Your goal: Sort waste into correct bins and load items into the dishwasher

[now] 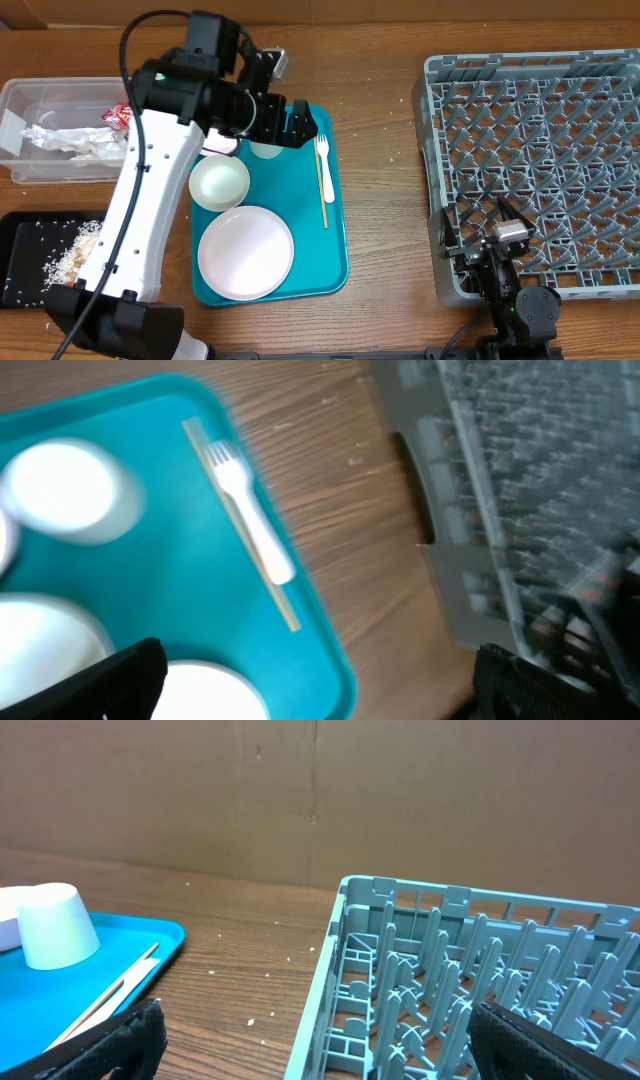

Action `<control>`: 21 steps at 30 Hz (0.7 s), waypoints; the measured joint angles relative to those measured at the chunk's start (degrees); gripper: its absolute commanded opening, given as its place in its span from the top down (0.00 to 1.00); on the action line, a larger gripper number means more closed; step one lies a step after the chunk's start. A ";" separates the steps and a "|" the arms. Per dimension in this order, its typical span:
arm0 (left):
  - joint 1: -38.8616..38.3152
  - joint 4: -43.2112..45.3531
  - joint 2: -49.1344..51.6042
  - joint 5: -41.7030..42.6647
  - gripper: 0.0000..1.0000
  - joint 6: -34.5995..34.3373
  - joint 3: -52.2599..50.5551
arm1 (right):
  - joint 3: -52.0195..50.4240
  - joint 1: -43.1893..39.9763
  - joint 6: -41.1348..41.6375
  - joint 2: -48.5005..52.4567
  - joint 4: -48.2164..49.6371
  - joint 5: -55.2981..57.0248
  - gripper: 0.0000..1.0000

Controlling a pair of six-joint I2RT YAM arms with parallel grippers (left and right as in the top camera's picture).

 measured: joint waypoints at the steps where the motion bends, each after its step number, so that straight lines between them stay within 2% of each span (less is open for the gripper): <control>1: -0.48 -0.96 0.00 -5.09 0.00 -2.80 0.00 | 0.00 0.00 0.00 0.00 0.00 -0.02 0.00; 2: -0.46 -2.62 0.02 -12.85 0.00 -7.52 0.00 | 0.00 0.00 0.00 0.00 0.02 0.00 0.00; 5: 0.26 -9.99 0.07 -25.83 0.00 -18.47 0.00 | 0.00 0.00 0.02 0.00 0.02 -0.02 0.00; 8: 0.66 -12.52 0.09 -30.16 0.00 -23.50 0.00 | 0.00 0.00 0.02 0.00 0.02 -0.02 0.00; 11: 0.66 -13.84 0.09 -29.18 0.00 -25.44 0.00 | 0.00 0.00 0.02 0.00 0.00 -0.02 0.00; 17: 0.66 -14.32 0.09 -19.28 0.00 -25.33 0.00 | 0.00 0.00 0.04 0.00 0.02 0.00 0.00; 21: 0.66 -14.95 0.09 -18.03 0.00 -25.40 0.00 | 0.00 0.00 0.00 0.00 0.02 -0.02 0.00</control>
